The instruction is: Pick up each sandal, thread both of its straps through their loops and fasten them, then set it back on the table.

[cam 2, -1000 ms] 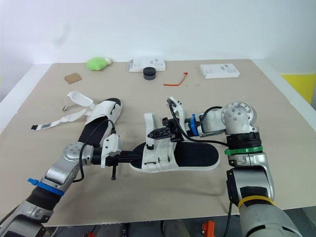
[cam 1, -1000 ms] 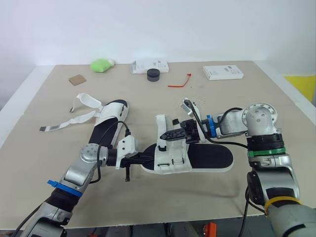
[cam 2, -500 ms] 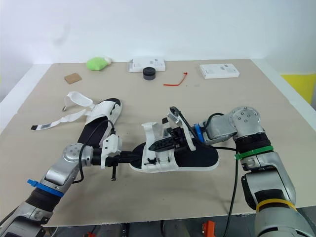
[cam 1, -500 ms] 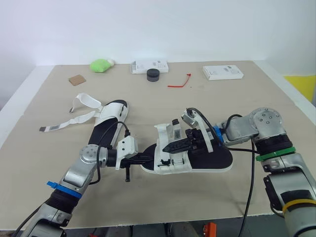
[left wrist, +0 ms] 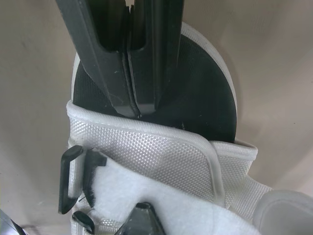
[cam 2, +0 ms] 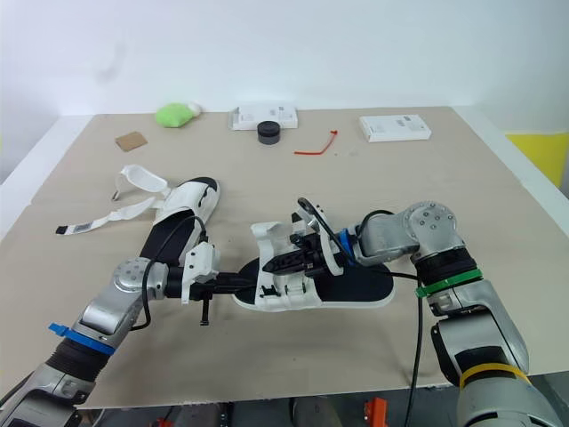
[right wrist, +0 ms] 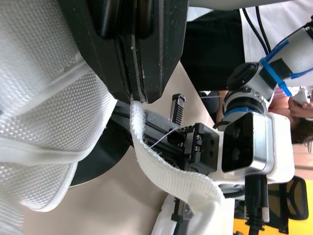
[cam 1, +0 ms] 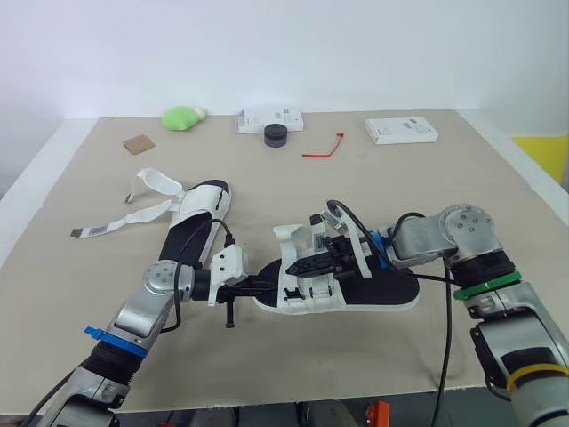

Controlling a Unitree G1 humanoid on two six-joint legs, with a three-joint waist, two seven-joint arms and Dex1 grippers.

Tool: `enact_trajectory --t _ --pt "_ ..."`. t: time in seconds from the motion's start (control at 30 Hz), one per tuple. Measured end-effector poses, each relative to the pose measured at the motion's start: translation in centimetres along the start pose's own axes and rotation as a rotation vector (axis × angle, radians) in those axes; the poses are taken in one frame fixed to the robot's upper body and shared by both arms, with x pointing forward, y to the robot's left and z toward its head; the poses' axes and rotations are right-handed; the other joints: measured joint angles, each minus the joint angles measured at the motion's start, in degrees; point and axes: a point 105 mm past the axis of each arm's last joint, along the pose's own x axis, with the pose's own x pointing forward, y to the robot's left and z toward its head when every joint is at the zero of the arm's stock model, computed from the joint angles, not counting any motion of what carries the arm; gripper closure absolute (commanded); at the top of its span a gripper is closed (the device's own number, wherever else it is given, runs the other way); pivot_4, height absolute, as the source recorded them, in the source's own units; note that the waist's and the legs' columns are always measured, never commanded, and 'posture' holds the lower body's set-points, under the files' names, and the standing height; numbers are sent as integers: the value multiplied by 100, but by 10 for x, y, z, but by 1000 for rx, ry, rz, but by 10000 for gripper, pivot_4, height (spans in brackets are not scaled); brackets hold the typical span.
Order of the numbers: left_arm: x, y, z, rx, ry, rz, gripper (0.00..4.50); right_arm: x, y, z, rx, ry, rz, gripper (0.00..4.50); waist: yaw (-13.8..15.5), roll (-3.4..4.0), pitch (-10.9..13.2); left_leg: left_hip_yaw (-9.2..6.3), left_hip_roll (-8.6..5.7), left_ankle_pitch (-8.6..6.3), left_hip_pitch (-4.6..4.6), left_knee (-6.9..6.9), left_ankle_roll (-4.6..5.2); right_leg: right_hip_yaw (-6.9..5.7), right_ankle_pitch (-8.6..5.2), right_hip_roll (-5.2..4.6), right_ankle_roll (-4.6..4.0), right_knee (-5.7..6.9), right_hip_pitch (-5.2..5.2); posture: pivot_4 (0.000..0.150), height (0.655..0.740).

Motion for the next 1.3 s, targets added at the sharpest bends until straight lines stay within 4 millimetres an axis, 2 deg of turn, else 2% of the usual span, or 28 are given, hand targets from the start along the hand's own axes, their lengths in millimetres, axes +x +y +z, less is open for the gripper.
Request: enact_trajectory --t 0.7,0.9,1.3 --pt "0 -1 -1 -2 -1 3 45000 -5 0 9 48 39 -1 44201 0 1 0 3 0 0 -3 -1 0 1 -1 -2 -3 0 -6 1500 7400" --pt "0 -1 -1 -3 -2 4 45000 -4 6 15 36 38 11 44201 1 1 0 4 0 0 -3 -1 1 1 0 -2 -3 0 -7 1500 7400" --pt "0 -1 -1 -4 -3 6 45000 -1 7 9 26 65 21 44201 1 1 0 3 0 0 -4 -1 1 1 -1 -2 -4 0 -7 1500 7400"
